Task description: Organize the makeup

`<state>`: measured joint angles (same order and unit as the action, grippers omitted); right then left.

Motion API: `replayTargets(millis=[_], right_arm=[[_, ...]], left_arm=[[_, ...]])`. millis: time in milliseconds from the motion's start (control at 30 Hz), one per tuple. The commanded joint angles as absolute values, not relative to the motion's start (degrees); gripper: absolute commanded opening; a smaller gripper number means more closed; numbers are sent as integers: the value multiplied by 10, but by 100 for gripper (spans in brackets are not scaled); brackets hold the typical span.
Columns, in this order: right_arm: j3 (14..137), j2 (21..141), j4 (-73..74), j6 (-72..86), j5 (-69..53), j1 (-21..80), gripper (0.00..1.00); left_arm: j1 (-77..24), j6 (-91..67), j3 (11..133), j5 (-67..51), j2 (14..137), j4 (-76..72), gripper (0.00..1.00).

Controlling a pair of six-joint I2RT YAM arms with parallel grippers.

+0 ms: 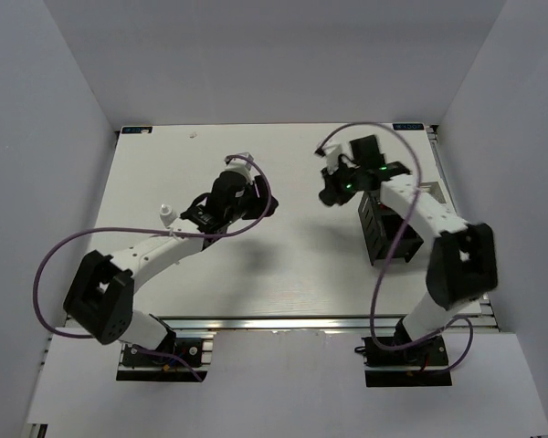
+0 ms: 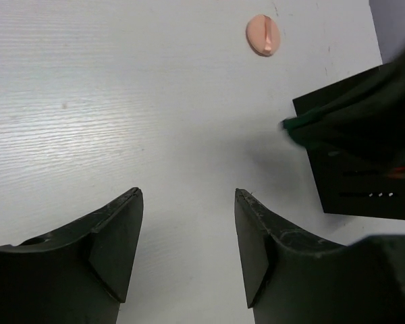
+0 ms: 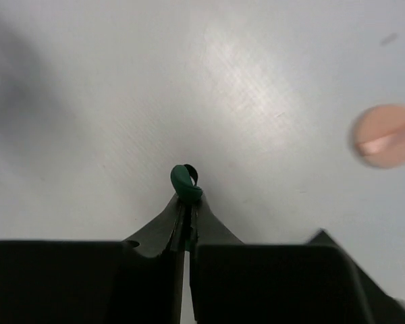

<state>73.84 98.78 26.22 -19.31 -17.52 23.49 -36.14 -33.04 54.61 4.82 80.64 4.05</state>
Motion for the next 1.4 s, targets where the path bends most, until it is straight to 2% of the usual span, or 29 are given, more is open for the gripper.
replayTargets(millis=[0,300,400,500,800,833,867,900,933,967,1033,1233,1300,1333,1367], right_arm=[[790,858,279,-212,-266,159,0],[694,688,395,-257,-179,-121,0],[678,670,410,-270,-156,-175,0],[658,675,419,-268,-149,-211,0],[657,768,395,-247,-149,-214,1],[661,787,401,-250,-149,-214,6],[664,794,406,-254,-148,-214,22],[671,807,416,-260,-146,-214,29],[671,809,419,-264,-143,-214,40],[672,811,419,-267,-135,-214,46],[684,811,424,-276,-127,-216,51],[768,771,474,-337,-196,-217,53],[779,746,465,-354,-223,-216,57],[784,740,443,-366,-246,-211,64],[785,737,435,-375,-258,-202,66]], left_arm=[[-359,-341,579,-16,841,-30,66],[-355,-352,668,-105,980,-111,67],[-354,-352,700,-136,1031,-116,69],[-353,-353,738,-163,1069,-124,72],[-353,-357,834,-193,1182,-151,76],[-353,-360,843,-194,1191,-152,77],[-353,-362,852,-192,1208,-155,77],[-353,-365,866,-192,1216,-162,78],[-353,-371,872,-191,1223,-167,78],[-353,-374,877,-189,1238,-177,78],[-354,-381,896,-184,1252,-182,78],[-356,-397,919,-178,1281,-196,75],[-357,-400,904,-176,1264,-202,73],[-355,-398,886,-174,1255,-204,73],[-355,-396,877,-171,1246,-204,73]])
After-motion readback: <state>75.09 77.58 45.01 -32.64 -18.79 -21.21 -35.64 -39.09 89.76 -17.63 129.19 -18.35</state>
